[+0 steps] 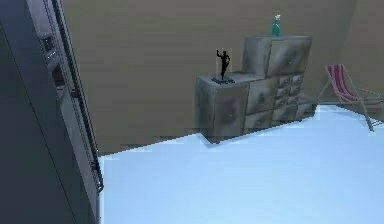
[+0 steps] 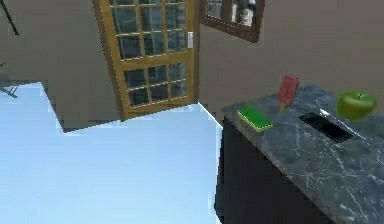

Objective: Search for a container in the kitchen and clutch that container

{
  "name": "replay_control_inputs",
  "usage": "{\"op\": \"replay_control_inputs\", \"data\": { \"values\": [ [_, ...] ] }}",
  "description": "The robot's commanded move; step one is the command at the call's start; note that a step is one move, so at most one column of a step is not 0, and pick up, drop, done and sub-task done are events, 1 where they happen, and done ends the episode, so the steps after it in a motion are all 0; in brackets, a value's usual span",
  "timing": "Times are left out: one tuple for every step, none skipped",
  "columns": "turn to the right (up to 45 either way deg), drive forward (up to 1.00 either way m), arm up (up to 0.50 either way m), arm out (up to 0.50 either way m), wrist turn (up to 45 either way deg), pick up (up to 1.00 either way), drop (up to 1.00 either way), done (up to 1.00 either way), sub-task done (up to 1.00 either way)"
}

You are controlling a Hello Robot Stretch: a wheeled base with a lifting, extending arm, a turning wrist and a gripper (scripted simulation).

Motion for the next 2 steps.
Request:
{"op": "replay_control_inputs", "data": {
  "values": [
    [0.0,0.05,0.0,0.0,0.0,0.0,0.0,0.0,0.0],
    [45.0,0.0,0.0,0.0,0.0,0.0,0.0,0.0,0.0]
  ]
}}
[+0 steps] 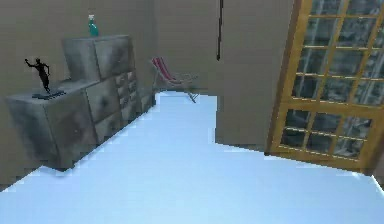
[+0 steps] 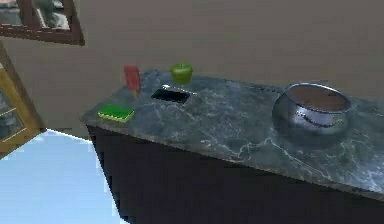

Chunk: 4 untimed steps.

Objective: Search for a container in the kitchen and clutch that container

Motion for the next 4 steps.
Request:
{"op": "replay_control_inputs", "data": {
  "values": [
    [45.0,0.0,0.0,0.0,0.0,0.0,0.0,0.0,0.0],
    [30.0,0.0,0.0,0.0,0.0,0.0,0.0,0.0,0.0],
    [45.0,0.0,0.0,0.0,0.0,0.0,0.0,0.0,0.0],
    [45.0,0.0,0.0,0.0,0.0,0.0,0.0,0.0,0.0]
  ]
}}
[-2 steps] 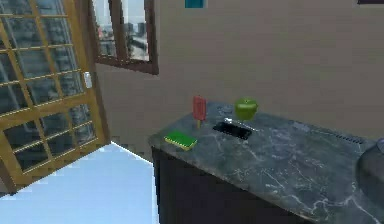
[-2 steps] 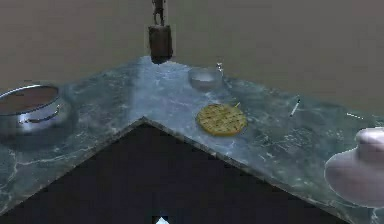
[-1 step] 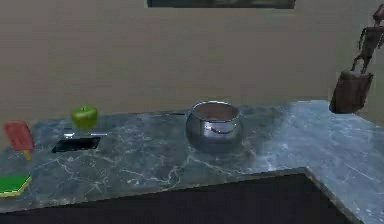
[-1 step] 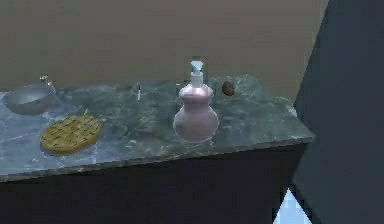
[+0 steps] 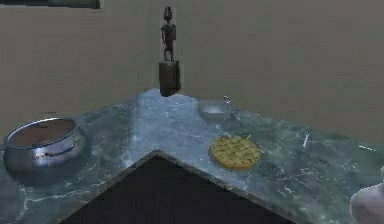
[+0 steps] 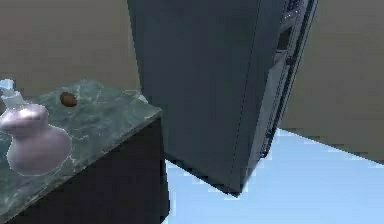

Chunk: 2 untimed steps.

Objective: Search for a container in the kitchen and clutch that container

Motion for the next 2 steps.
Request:
{"op": "replay_control_inputs", "data": {
  "values": [
    [45.0,0.0,0.0,0.0,0.0,0.0,0.0,0.0,0.0],
    [0.0,0.25,0.0,0.0,0.0,0.0,0.0,0.0,0.0]
  ]
}}
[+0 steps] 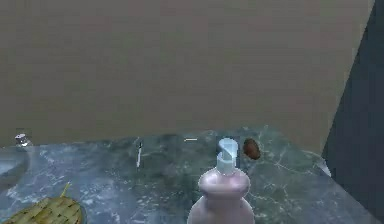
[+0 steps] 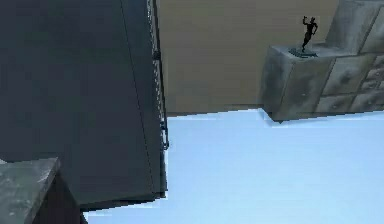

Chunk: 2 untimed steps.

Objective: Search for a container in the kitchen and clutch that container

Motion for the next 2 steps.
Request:
{"op": "replay_control_inputs", "data": {
  "values": [
    [-45.0,0.0,0.0,0.0,0.0,0.0,0.0,0.0,0.0],
    [-45.0,0.0,0.0,0.0,0.0,0.0,0.0,0.0,0.0]
  ]
}}
